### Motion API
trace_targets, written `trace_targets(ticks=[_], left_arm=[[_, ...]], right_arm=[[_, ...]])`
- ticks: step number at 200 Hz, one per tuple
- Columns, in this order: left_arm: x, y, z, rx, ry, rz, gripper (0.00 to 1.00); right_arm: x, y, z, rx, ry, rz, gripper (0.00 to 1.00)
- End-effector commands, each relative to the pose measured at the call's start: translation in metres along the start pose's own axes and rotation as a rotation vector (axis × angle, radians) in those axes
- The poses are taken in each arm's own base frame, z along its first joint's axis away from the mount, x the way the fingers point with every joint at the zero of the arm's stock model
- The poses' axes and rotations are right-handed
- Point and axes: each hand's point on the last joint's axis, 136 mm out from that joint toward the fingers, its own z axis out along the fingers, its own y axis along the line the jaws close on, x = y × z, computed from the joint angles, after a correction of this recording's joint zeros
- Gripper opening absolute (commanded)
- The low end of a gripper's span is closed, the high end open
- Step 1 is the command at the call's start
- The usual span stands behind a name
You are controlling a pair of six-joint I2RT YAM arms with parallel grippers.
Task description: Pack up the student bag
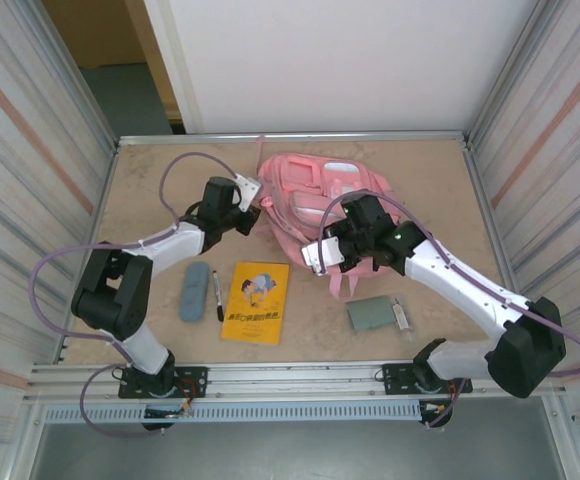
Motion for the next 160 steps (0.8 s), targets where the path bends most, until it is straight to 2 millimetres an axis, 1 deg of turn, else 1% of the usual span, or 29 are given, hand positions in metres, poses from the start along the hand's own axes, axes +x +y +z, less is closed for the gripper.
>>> trace_targets(ticks=[1,19,32,40,45,52,54,64,74,83,84,85,86,87,88,90,98,112,130,138,150,160], left_arm=[[0.002,0.065,-0.030,-0.267,0.038,-0.188,0.37],[0.004,0.060,-0.053,-0.242,0.048,-0.300,0.41],[0.009,0.048,-0.069,-0.189,0.066,-0.385,0.46],[0.013,0.040,-0.077,-0.151,0.074,-0.441,0.49],[0.015,0.034,-0.082,-0.126,0.080,-0.484,0.51],[0.019,0.025,-0.088,-0.083,0.093,-0.528,0.53],[0.020,0.022,-0.089,-0.067,0.097,-0.538,0.53],[0.020,0.007,-0.097,0.017,0.108,-0.585,0.55],[0.022,-0.008,-0.103,0.093,0.131,-0.642,0.55],[0.026,-0.019,-0.107,0.142,0.159,-0.687,0.57],[0.028,-0.020,-0.107,0.146,0.165,-0.692,0.57],[0.028,-0.021,-0.108,0.150,0.168,-0.696,0.57],[0.029,-0.022,-0.109,0.154,0.172,-0.699,0.57],[0.030,-0.023,-0.109,0.158,0.176,-0.704,0.57],[0.030,-0.024,-0.110,0.162,0.179,-0.709,0.57],[0.032,-0.025,-0.110,0.168,0.187,-0.719,0.57],[0.038,-0.032,-0.113,0.190,0.216,-0.753,0.57],[0.044,-0.045,-0.117,0.237,0.256,-0.792,0.57],[0.046,-0.068,-0.123,0.258,0.273,-0.737,0.58],[0.047,-0.080,-0.124,0.253,0.277,-0.702,0.59],[0.049,-0.091,-0.121,0.231,0.293,-0.688,0.61],[0.051,-0.098,-0.118,0.216,0.320,-0.704,0.62]], right_arm=[[-0.021,-0.008,0.027,0.024,-0.070,0.007,0.00],[-0.014,-0.007,0.053,-0.007,-0.026,0.033,0.00],[-0.010,-0.006,0.067,-0.028,-0.009,0.053,0.00],[-0.010,-0.001,0.073,-0.053,-0.009,0.064,0.01],[-0.012,0.002,0.075,-0.067,-0.012,0.069,0.06],[-0.015,0.007,0.078,-0.076,-0.022,0.083,0.17],[-0.015,0.008,0.079,-0.073,-0.024,0.088,0.19],[-0.018,0.010,0.081,-0.052,-0.035,0.127,0.36],[-0.020,0.009,0.080,-0.024,-0.050,0.189,0.46],[-0.023,0.007,0.073,-0.001,-0.055,0.224,0.53],[-0.023,0.007,0.072,0.002,-0.054,0.228,0.57],[-0.023,0.006,0.070,0.006,-0.054,0.231,0.65],[-0.024,0.005,0.069,0.011,-0.054,0.234,0.80],[-0.023,0.006,0.068,0.012,-0.052,0.238,0.91],[-0.023,0.005,0.067,0.015,-0.051,0.242,0.96],[-0.024,0.005,0.065,0.022,-0.049,0.250,1.00],[-0.023,0.002,0.055,0.060,-0.038,0.293,0.99],[-0.021,-0.008,0.030,0.150,-0.037,0.397,0.99],[-0.012,-0.029,-0.005,0.325,-0.048,0.644,0.99],[-0.002,-0.036,-0.020,0.405,-0.035,0.771,0.99],[0.017,-0.043,-0.045,0.524,0.005,0.977,0.99],[0.036,-0.039,-0.061,0.592,0.060,1.128,0.99]])
